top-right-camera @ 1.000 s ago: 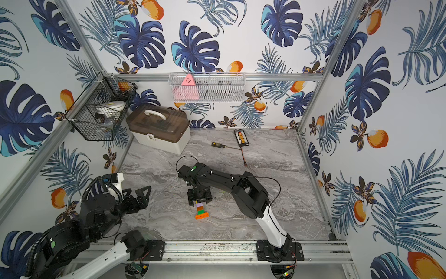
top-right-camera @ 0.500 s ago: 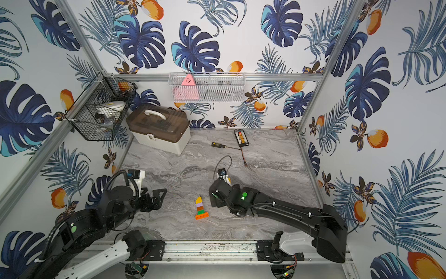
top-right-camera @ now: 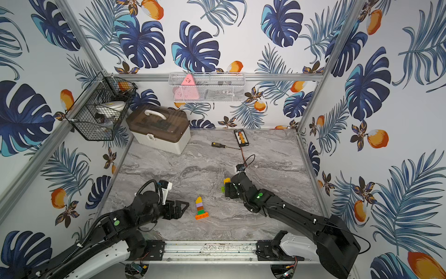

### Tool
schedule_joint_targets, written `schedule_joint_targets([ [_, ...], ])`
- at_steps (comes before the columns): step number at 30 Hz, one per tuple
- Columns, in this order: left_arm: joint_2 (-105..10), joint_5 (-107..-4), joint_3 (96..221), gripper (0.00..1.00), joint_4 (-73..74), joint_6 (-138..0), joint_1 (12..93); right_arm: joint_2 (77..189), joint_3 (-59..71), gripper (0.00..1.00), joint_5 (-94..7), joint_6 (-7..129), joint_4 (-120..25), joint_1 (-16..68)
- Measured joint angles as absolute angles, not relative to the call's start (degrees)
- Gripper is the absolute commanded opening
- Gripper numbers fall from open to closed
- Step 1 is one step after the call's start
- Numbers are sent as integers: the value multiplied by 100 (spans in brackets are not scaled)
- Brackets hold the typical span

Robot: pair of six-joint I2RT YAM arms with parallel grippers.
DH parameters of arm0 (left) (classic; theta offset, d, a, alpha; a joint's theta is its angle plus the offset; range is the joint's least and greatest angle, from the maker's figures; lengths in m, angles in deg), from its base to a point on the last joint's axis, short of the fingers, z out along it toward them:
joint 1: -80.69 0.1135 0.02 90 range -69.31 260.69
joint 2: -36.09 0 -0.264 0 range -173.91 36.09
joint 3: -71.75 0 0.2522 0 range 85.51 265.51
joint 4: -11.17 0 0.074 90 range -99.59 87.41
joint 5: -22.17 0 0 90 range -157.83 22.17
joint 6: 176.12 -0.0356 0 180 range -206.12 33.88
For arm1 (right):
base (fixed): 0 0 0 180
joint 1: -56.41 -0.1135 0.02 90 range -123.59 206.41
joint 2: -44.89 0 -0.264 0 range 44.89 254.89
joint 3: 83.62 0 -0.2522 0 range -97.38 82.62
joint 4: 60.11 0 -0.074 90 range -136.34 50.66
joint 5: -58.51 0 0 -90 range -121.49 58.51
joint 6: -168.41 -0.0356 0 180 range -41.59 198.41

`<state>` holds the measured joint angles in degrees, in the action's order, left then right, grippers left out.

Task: Assemble the number 1 with lego
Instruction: Pick up the lego brick from the center of the board.

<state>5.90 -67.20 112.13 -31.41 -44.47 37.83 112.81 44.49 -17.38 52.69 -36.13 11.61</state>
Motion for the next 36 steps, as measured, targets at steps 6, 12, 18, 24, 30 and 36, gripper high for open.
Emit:
schedule_joint_targets([
  [6,850,-6605,10872,99,-2723,-4270,3773,11683,4246,87,-2029,5510,-3554,1194],
  [12,428,-6478,10839,99,-2424,-4242,3768,12129,4134,83,-2018,5532,-3547,1194],
  [18,225,-6362,10830,96,-2256,-4233,3768,12439,4040,79,-1953,5560,-3613,1190],
  [24,87,-6362,10830,93,-2210,-4207,3768,12699,3835,75,-1911,5661,-3667,1190],
  [30,15,-6360,10830,91,-2186,-4135,3768,12935,3630,62,-1865,5700,-3680,1187],
  [36,-31,-6364,10830,90,-2188,-4111,3770,13126,3529,62,-1800,5702,-3683,1187],
])
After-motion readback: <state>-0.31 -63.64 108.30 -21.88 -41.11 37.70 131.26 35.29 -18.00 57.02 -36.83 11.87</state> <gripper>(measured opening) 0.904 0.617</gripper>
